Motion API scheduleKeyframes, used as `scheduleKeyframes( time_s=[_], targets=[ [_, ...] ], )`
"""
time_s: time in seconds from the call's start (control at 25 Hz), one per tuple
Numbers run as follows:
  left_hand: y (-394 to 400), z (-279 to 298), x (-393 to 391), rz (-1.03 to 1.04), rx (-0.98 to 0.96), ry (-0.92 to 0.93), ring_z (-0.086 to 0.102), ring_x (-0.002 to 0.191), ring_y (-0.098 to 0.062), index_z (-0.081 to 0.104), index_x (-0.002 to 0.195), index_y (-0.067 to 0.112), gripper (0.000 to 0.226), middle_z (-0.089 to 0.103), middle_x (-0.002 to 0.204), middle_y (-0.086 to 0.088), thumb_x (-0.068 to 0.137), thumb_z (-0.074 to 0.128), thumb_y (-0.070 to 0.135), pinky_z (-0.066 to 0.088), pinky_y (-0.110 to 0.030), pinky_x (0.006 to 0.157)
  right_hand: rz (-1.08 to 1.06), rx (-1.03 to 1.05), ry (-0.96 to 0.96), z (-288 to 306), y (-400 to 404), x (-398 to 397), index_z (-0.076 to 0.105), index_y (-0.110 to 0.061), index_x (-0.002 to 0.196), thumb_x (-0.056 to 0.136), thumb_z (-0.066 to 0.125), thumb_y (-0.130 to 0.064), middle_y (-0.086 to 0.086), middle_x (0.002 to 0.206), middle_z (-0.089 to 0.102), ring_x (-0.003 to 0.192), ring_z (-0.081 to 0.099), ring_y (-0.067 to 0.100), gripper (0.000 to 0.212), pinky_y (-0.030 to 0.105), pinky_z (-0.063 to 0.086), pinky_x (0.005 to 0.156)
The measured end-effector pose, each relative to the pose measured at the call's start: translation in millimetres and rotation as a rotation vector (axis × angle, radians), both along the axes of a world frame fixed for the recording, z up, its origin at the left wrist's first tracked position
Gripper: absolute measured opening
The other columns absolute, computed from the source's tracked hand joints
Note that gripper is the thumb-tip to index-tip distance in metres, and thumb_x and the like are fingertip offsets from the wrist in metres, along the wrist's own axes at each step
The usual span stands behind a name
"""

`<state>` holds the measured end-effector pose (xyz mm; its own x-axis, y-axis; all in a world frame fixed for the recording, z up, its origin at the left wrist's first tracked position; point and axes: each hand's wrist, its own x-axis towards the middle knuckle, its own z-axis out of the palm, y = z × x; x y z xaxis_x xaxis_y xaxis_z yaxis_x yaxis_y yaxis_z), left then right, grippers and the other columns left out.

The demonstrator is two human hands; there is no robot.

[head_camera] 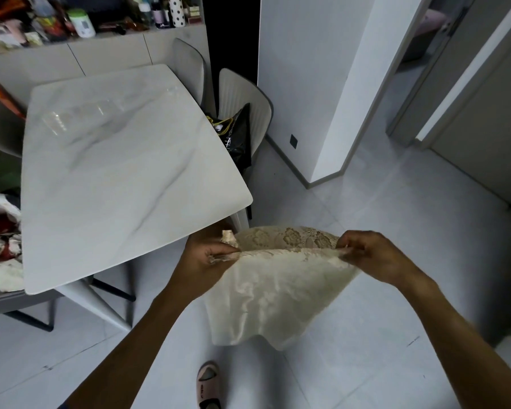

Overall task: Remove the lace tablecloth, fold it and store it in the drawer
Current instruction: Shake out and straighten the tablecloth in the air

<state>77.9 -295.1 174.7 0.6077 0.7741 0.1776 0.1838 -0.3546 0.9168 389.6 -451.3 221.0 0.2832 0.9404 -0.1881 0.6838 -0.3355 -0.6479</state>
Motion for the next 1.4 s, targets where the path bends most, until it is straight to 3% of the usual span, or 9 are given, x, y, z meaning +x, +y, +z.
scheduleKeyframes(
  time_s=[0.12,0.28,0.44,0.56,0.8,0.92,1.04,1.28,1.4],
  targets=[
    [-8.1,10.5,19.8,-0.13,0.19,0.078,0.071,0.079,-0.018,0.08,0.087,0.017,0.022,0.077,0.082,-0.002,0.079,0.073,0.036,0.056,-0.036,0.07,0.292,0.051,-0.16,-10.2,12.7,-58.7,0.063,-0.026,0.118,0.08,0.076,-0.03,-0.012,0.11,0.068,0.096,0.061,0.002,0.041,0.016,0.048,0.084],
    [-9.5,15.5,24.5,-0.14,0.168,0.105,0.071,0.072,-0.017,0.08,0.083,0.018,0.017,0.077,0.078,0.0,0.073,0.078,0.032,0.056,-0.042,0.063,0.266,0.326,0.037,-25.7,37.7,-123.4,0.064,-0.013,0.088,0.089,0.066,-0.027,-0.005,0.07,0.061,0.062,0.052,0.008,0.014,0.011,0.034,0.055],
    [2.6,13.8,-6.2,-0.115,0.043,0.103,0.071,0.071,-0.013,0.079,0.084,0.023,0.029,0.076,0.077,-0.004,0.069,0.077,0.047,0.057,-0.031,0.062,0.105,0.299,0.294,-32.0,36.2,-112.6,0.071,-0.009,0.084,0.091,0.061,-0.013,0.01,0.073,0.066,0.065,0.059,0.015,0.012,0.019,0.042,0.059],
    [3.5,8.0,-17.1,-0.124,-0.038,0.044,0.07,0.083,0.005,0.077,0.093,0.036,0.017,0.076,0.088,0.022,0.078,0.076,0.027,0.052,-0.014,0.07,-0.022,0.247,0.457,-34.5,37.8,-106.9,0.067,-0.013,0.075,0.093,0.06,-0.01,0.0,0.064,0.058,0.06,0.053,0.006,0.02,0.016,0.042,0.059],
    [-12.8,-5.8,-8.1,-0.059,-0.017,0.027,0.062,0.064,0.008,0.077,0.087,0.035,0.011,0.073,0.073,0.025,0.08,0.075,0.027,0.043,-0.008,0.059,0.291,0.274,0.113,-21.8,47.9,-116.5,0.064,-0.022,0.104,0.091,0.065,-0.026,-0.02,0.084,0.063,0.075,0.062,-0.005,0.014,0.01,0.047,0.065],
    [-22.9,-7.4,0.5,-0.044,-0.09,-0.053,0.048,0.05,0.001,0.072,0.065,0.012,0.024,0.06,0.053,0.002,0.075,0.08,0.031,0.039,-0.015,0.051,0.24,0.333,0.321,-20.7,56.2,-134.7,0.066,-0.024,0.082,0.093,0.062,-0.024,-0.008,0.07,0.063,0.064,0.058,0.005,0.012,0.018,0.045,0.059],
    [-25.2,-4.2,6.1,-0.075,-0.143,-0.061,0.045,0.048,0.003,0.07,0.058,0.027,0.023,0.056,0.051,0.015,0.076,0.081,0.019,0.035,-0.01,0.05,0.098,0.301,0.586,-30.0,56.1,-136.4,0.061,-0.012,0.071,0.094,0.061,-0.016,-0.008,0.059,0.051,0.056,0.046,0.004,0.023,0.016,0.038,0.053],
    [-24.1,2.2,12.9,-0.061,-0.134,-0.067,0.041,0.052,0.003,0.067,0.064,0.027,0.022,0.05,0.053,0.016,0.082,0.071,0.014,0.034,-0.013,0.053,-0.015,0.356,0.617,-36.4,59.5,-135.0,0.063,-0.009,0.074,0.088,0.069,-0.016,-0.01,0.061,0.055,0.057,0.048,0.005,0.017,0.016,0.04,0.053],
    [-25.1,3.0,16.0,-0.063,-0.224,-0.068,0.051,0.06,-0.001,0.071,0.076,0.022,0.01,0.061,0.063,0.007,0.083,0.067,0.017,0.043,-0.018,0.057,-0.016,0.367,0.546,-36.9,65.2,-127.4,0.066,-0.014,0.073,0.085,0.073,-0.017,-0.009,0.085,0.065,0.076,0.06,0.007,0.014,0.017,0.047,0.067]
  ],
)
